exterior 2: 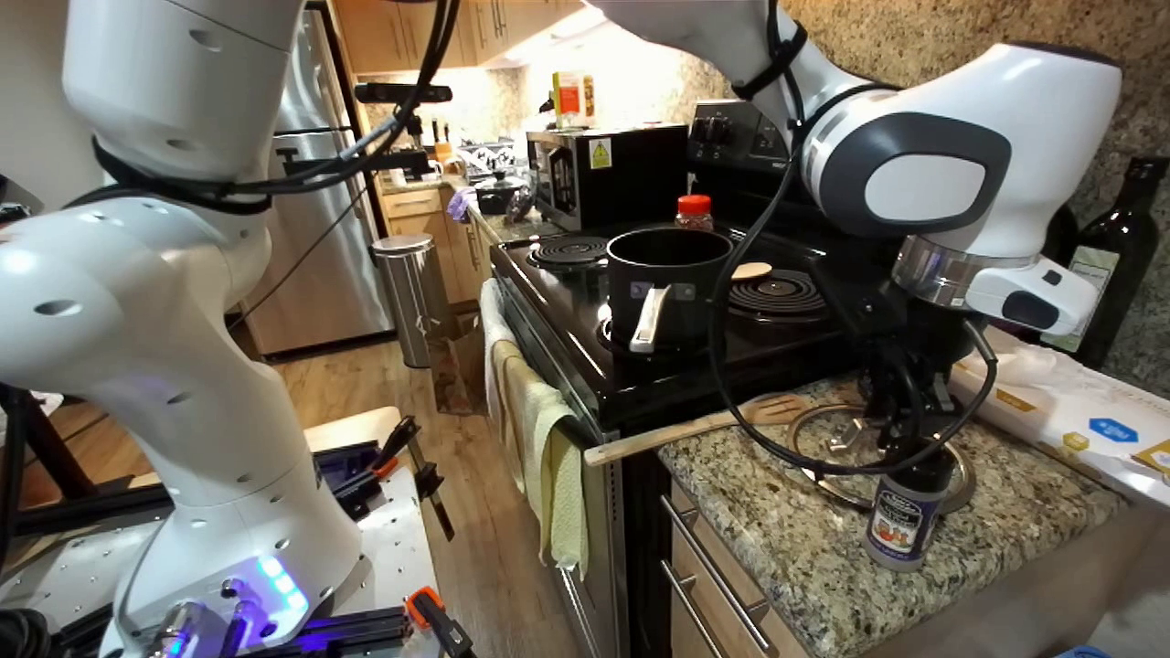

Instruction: Uncover the pot and put the wooden spoon in it

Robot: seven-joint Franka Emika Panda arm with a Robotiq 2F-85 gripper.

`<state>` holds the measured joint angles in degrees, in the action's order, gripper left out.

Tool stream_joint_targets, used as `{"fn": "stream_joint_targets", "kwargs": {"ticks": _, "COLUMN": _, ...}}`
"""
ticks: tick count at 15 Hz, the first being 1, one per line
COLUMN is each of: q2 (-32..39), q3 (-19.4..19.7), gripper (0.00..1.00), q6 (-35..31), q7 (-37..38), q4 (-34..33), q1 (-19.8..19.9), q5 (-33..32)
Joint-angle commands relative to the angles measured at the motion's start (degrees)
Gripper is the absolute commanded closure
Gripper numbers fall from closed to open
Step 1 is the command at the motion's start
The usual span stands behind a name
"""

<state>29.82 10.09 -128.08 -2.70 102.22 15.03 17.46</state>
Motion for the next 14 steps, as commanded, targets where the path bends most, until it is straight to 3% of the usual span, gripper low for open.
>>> {"fn": "stream_joint_targets", "kwargs": {"ticks": 1, "q2": -1.26, "q3": -1.72, "gripper": 0.28, "q6": 0.71, "q7": -0.47, "q4": -1.15, "q1": 1.23, "q5": 0.2}}
{"fn": "stream_joint_targets", "kwargs": {"ticks": 5, "q2": -7.24, "q3": -2.41, "gripper": 0.02, "q6": 0.61, "q7": -1.45, "q4": -0.11, "q1": 0.32, "q5": -0.56}}
{"fn": "stream_joint_targets", "kwargs": {"ticks": 10, "q2": -20.04, "q3": -1.06, "gripper": 0.0, "q6": 7.27, "q7": 1.09, "q4": 4.25, "q1": -2.15, "q5": -6.04}}
{"fn": "stream_joint_targets", "kwargs": {"ticks": 14, "q2": -30.89, "q3": -0.73, "gripper": 0.0, "q6": 14.08, "q7": 6.25, "q4": 11.63, "q1": -3.85, "q5": -11.72}}
